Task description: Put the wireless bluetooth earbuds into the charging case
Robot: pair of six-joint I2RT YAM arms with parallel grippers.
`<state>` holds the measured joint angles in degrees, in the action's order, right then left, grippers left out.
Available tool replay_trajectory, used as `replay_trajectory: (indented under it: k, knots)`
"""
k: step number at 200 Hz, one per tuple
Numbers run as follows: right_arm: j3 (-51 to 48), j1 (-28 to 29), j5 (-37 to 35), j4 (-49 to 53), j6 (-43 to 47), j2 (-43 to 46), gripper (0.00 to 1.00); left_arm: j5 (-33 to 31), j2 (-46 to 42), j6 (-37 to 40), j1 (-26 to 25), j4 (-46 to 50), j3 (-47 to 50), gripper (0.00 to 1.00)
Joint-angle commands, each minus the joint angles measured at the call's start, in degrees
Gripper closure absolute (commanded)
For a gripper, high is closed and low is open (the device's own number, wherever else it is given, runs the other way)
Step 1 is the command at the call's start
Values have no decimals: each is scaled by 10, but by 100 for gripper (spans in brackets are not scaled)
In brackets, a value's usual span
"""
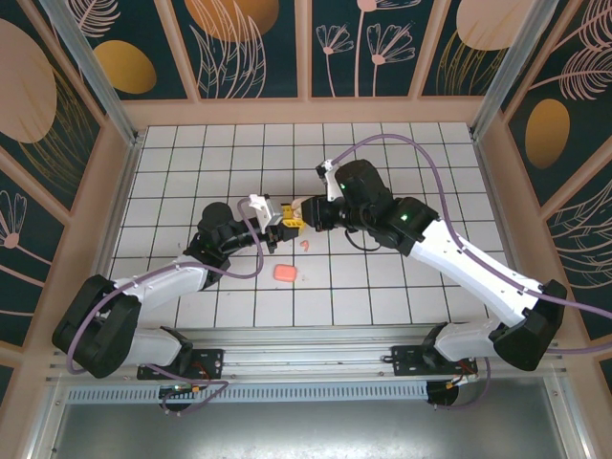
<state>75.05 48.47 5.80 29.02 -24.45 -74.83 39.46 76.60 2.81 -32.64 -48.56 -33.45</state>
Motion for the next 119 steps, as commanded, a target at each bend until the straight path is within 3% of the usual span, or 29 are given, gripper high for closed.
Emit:
replay_trajectory:
  k: [1, 54, 85, 105, 119]
  knots:
    - [-8, -9, -26, 5, -6, 6, 80, 16, -18, 7, -3, -19, -11, 98]
    - [-12, -11, -4, -17, 3, 22, 78, 14, -17, 8, -4, -19, -12, 98]
    - [-34, -16, 7, -47, 15, 72, 67, 30, -16, 8, -4, -27, -9, 98]
    - [-54, -47, 53, -65, 21, 104, 60, 57, -16, 2, -4, -50, -3, 98]
    - [-70, -90, 126, -80, 22, 117, 54, 78, -17, -3, -4, -62, -2, 98]
